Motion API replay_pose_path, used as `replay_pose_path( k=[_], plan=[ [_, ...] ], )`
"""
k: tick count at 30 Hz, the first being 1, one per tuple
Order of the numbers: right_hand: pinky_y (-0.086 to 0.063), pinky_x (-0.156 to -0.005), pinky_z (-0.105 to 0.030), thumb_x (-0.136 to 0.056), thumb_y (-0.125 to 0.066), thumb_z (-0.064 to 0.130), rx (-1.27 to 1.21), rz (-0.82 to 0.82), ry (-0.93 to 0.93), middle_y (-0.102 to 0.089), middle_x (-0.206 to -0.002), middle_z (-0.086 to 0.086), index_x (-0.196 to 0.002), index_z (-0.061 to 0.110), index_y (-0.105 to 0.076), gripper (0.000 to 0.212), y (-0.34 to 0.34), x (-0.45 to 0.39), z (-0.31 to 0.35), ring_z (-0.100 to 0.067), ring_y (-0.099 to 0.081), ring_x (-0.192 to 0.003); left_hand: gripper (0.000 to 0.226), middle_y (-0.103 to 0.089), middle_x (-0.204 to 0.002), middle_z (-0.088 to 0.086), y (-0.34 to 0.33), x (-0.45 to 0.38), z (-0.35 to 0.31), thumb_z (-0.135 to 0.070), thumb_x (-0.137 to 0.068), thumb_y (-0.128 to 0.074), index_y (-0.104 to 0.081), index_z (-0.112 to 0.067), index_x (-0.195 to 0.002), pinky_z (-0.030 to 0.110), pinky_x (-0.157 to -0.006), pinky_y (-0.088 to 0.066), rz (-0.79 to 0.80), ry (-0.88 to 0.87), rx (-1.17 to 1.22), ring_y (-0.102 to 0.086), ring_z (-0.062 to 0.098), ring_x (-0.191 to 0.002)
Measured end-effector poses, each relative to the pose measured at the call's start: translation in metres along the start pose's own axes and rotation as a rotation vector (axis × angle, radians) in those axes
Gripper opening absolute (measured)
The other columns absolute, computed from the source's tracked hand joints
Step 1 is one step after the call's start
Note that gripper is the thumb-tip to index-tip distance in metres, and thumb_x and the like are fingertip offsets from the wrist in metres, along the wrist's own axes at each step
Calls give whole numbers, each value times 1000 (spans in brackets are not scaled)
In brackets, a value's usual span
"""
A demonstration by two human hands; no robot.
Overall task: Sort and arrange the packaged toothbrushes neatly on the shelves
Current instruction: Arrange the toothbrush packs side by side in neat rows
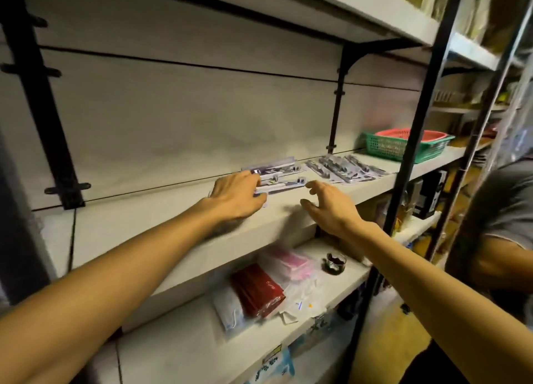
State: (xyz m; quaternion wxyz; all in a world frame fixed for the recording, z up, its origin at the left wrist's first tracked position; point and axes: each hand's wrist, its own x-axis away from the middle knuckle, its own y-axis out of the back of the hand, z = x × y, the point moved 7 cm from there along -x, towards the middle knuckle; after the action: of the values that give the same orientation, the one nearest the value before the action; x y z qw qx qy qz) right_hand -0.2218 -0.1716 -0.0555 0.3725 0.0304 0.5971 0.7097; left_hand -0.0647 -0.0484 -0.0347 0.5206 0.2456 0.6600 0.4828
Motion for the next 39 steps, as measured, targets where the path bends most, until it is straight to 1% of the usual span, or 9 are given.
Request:
replay_pose_path(
  k=[6, 10, 14, 20, 23, 27, 29, 34, 39],
  plan=[
    [-48, -99, -38, -96, -58, 40, 4, 81, 6, -57, -136, -12, -141, 12, -47, 54, -31, -60, -18, -29, -56, -120, 31, -63, -123, -4, -33, -29, 30, -51, -96, -43, -62, -29, -107, 34, -74, -47, 62, 57, 45, -60, 25, -104],
    [-47, -94, -38, -98, -52, 46, 10, 134, -11, -57, -135, -14, -138, 14, -49, 51, -56, -96, -30, -32, -57, -117, 29, -67, -104, -5, -43, -44, 35, -54, -96, -49, -69, -33, -96, 32, -64, -43, 84, 52, 104, -59, 21, -87],
    [-45, -78, -34, -100, -37, 46, -79, 156, 37, -68, -120, -14, -117, 21, -65, 41, -70, -129, -38, -30, -61, -98, 26, -73, -99, -10, -47, -60, 34, -51, -92, -60, -77, -31, -90, 38, -77, -54, 35, 109, 310, -65, 18, -88],
    [-55, -81, -39, -74, -24, 95, -37, 208, 34, -71, -87, -6, -87, 24, -68, 84, -81, -162, -50, -26, -65, -78, 12, -76, -96, -13, -60, -83, 49, -35, -89, -70, -80, -28, -87, 41, -91, -53, 22, 271, 503, -69, 12, -95],
    [-52, -84, -40, -68, -26, 96, -60, 190, 57, -69, -89, -7, -82, 23, -64, 83, -87, -170, -59, -29, -61, -84, 21, -73, -100, -11, -74, -89, 51, -51, -87, -67, -76, -33, -96, 39, -87, -54, 133, 296, 308, -67, 16, -95],
    [-50, -92, -43, -77, -44, 82, -127, 240, 82, -69, -102, -7, -102, 24, -65, 67, -94, -176, -73, -29, -60, -95, 36, -64, -98, -16, -80, -93, 37, -73, -82, -54, -70, -42, -94, 31, -69, -48, 159, 254, 40, -58, 12, -87],
    [-51, -90, -43, -80, -45, 77, -182, 227, 92, -70, -101, -8, -97, 21, -67, 63, -94, -176, -74, -30, -62, -92, 36, -64, -98, -15, -80, -96, 31, -71, -80, -59, -71, -40, -94, 29, -66, -43, 160, 282, 37, -57, 11, -85],
    [-52, -89, -43, -64, -37, 97, -131, 239, 125, -69, -92, -9, -79, 16, -69, 88, -91, -167, -64, -30, -63, -92, 36, -70, -77, -16, -73, -98, 28, -70, -65, -67, -75, -37, -76, 25, -56, -44, 122, 395, -54, -60, 4, -68],
    [-53, -87, -41, -71, -56, 80, -133, 198, 129, -69, -92, -8, -84, 16, -69, 67, -83, -163, -67, -29, -62, -92, 21, -74, -79, -19, -71, -95, 24, -56, -69, -75, -73, -36, -65, 28, -67, -54, 77, 489, -10, -66, 6, -73]
  ],
)
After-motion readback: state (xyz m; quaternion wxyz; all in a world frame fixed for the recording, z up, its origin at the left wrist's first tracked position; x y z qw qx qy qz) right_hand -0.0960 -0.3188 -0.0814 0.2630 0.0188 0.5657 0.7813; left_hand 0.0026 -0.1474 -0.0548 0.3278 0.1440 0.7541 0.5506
